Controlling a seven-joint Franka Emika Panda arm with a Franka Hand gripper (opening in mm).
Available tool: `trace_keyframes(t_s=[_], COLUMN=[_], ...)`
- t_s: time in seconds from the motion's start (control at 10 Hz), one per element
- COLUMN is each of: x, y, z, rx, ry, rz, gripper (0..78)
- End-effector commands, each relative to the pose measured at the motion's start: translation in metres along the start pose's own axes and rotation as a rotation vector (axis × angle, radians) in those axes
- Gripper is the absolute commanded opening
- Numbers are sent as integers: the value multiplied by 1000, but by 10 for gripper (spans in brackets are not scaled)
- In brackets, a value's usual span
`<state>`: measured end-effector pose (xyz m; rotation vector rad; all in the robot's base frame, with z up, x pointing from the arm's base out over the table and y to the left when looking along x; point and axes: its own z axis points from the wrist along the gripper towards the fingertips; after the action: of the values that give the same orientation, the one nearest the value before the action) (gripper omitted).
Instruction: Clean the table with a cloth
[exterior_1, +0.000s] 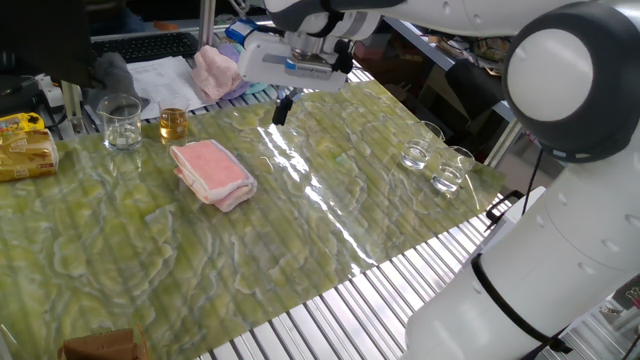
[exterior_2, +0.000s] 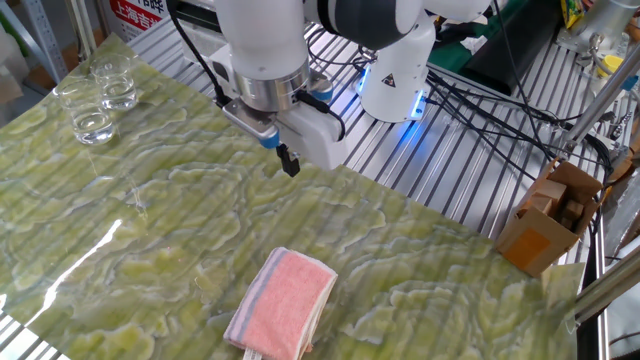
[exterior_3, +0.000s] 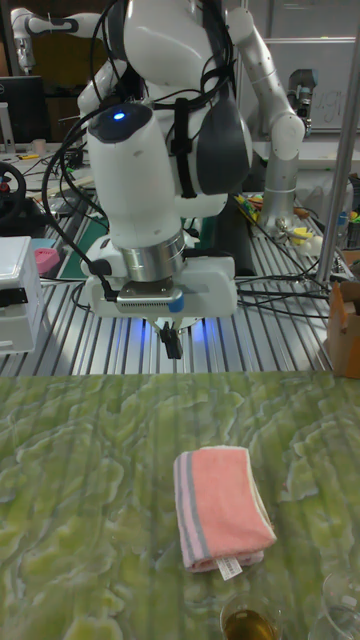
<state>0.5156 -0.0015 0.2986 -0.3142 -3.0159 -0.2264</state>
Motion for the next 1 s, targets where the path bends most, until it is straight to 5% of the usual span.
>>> trace_keyframes(t_s=[0.1,1.0], x=[-19,-24], y=[2,5], z=[-8,-12], rx=[-7,14], ry=[-24,-60], rz=[33,68], gripper=[0,0])
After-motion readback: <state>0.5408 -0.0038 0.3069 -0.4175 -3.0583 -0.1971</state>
